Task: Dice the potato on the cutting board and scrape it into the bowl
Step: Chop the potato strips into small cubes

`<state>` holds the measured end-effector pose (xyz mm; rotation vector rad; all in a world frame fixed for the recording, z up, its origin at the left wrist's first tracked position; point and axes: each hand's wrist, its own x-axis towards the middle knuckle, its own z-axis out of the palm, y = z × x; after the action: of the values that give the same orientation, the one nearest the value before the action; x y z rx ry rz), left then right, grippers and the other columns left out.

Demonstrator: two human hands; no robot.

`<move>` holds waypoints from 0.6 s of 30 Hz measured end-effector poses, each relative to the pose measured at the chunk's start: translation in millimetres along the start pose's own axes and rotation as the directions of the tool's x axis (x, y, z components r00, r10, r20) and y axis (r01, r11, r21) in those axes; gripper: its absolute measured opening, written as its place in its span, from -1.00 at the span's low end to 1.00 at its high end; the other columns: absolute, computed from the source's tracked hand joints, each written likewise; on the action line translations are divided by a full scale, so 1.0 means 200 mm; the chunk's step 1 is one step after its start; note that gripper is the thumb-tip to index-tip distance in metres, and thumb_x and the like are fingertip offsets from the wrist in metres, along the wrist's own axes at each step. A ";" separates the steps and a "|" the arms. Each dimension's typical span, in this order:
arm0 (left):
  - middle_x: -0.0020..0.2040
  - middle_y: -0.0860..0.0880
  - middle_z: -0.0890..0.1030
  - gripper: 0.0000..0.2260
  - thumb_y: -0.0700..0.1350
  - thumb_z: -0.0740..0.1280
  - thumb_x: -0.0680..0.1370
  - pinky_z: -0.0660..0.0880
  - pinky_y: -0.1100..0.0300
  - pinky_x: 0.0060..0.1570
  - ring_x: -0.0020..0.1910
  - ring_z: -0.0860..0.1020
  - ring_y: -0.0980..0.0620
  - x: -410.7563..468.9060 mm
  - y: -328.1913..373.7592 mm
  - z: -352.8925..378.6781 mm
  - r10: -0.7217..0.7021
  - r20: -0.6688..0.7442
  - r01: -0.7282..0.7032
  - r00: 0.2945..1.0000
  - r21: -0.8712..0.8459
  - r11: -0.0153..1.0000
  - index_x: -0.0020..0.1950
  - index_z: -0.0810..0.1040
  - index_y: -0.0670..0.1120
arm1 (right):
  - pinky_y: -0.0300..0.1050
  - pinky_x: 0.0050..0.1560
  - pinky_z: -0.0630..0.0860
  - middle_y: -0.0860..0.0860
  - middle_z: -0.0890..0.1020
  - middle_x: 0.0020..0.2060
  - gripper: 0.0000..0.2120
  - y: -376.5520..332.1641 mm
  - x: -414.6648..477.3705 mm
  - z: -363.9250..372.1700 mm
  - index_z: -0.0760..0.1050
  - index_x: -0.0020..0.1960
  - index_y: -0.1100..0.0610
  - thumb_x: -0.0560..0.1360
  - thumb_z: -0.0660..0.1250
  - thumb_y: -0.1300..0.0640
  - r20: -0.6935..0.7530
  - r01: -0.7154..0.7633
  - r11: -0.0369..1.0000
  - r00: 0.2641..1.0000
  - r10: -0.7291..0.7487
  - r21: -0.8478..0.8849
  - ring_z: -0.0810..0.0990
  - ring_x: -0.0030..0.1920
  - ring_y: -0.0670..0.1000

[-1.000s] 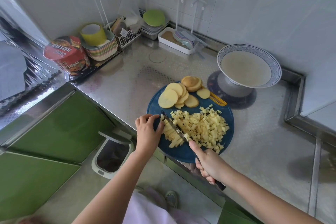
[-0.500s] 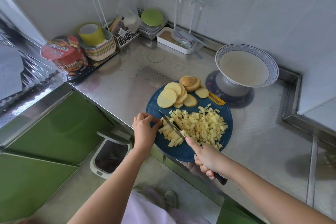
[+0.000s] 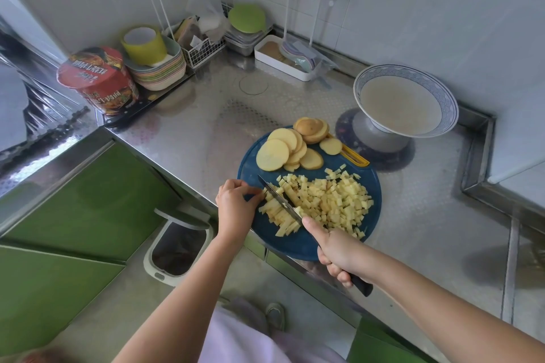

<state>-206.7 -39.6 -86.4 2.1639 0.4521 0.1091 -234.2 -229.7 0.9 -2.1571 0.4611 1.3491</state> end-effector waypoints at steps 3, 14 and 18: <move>-0.08 0.12 0.41 -0.93 -0.09 0.46 0.46 0.41 -0.13 0.18 0.10 0.37 -0.02 0.00 0.00 0.00 0.020 0.007 -0.020 1.000 0.003 1.000 -0.07 0.70 -0.01 | -0.22 -0.48 0.27 -0.02 0.24 -0.61 -0.23 0.00 0.00 -0.01 0.28 -0.42 0.15 0.44 -0.16 -0.54 0.014 -0.012 1.000 1.000 0.012 -0.010 0.21 -0.56 -0.03; -0.04 0.07 0.43 -0.87 -0.11 0.44 0.48 0.36 -0.13 0.22 0.06 0.34 0.04 0.02 -0.01 0.01 0.061 0.013 -0.061 0.998 0.039 0.997 0.00 0.70 -0.06 | -0.19 -0.50 0.31 0.00 0.30 -0.62 -0.27 0.02 0.12 0.05 0.26 -0.37 0.12 0.39 -0.13 -0.56 -0.090 0.050 0.998 0.995 -0.052 -0.027 0.27 -0.61 0.00; -0.04 0.05 0.43 -0.86 -0.12 0.44 0.48 0.35 -0.14 0.23 0.05 0.32 0.05 0.02 -0.02 0.02 0.077 0.005 -0.077 0.997 0.051 0.996 0.01 0.70 -0.08 | -0.20 -0.53 0.25 -0.03 0.28 -0.62 -0.27 0.05 0.16 0.09 0.23 -0.33 0.10 0.28 -0.14 -0.59 -0.119 0.126 0.992 0.985 -0.125 0.000 0.23 -0.64 -0.03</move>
<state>-203.7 -39.1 -91.3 2.2316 0.3735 0.1384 -237.6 -226.1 -36.8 -2.2286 0.3679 1.1537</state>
